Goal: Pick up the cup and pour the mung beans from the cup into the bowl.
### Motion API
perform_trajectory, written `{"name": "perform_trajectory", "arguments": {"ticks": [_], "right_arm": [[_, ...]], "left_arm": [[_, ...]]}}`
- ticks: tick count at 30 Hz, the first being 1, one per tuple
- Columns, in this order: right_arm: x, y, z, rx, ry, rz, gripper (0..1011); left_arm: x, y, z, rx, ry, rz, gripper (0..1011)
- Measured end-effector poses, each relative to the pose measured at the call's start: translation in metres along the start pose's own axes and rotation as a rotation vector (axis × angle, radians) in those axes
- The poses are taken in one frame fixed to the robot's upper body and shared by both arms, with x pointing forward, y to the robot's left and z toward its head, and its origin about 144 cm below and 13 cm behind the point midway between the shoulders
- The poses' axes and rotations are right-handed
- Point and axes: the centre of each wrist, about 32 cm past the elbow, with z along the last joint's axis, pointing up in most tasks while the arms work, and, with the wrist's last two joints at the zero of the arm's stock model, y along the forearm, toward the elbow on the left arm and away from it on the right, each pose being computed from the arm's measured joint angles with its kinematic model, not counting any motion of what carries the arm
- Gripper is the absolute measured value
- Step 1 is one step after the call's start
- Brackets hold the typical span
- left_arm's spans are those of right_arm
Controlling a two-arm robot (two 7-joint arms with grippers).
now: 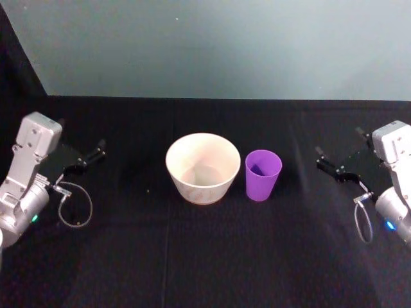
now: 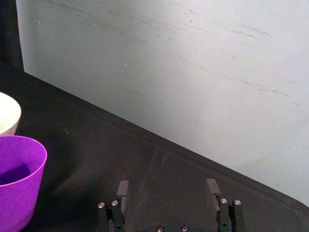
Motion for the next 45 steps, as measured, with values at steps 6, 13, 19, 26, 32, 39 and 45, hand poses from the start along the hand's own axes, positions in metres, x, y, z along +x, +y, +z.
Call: {"name": "perform_trajectory", "arguments": {"ticks": [6,13,19,26,32,39,45], "right_arm": [[0.0,0.0,0.0,0.0,0.0,0.0,1003],[0.0,0.0,0.0,0.0,0.0,0.0,1003],[0.0,0.0,0.0,0.0,0.0,0.0,1003],[0.001,-0.001,0.001,0.002,-0.006,0.005,1003],[0.006,-0.011,0.0,-0.016,-0.027,0.065,1003],[0.011,-0.028,0.002,-0.024,-0.02,0.186,1003],[0.008,-0.033,0.0,-0.019,0.05,0.307,1003]], "left_arm": [[0.0,0.0,0.0,0.0,0.0,0.0,1000],[0.0,0.0,0.0,0.0,0.0,0.0,1000],[0.0,0.0,0.0,0.0,0.0,0.0,1000],[0.0,0.0,0.0,0.0,0.0,0.0,1000],[0.0,0.0,0.0,0.0,0.0,0.0,1000],[0.0,0.0,0.0,0.0,0.0,0.0,1000],[0.0,0.0,0.0,0.0,0.0,0.0,1000]]}}
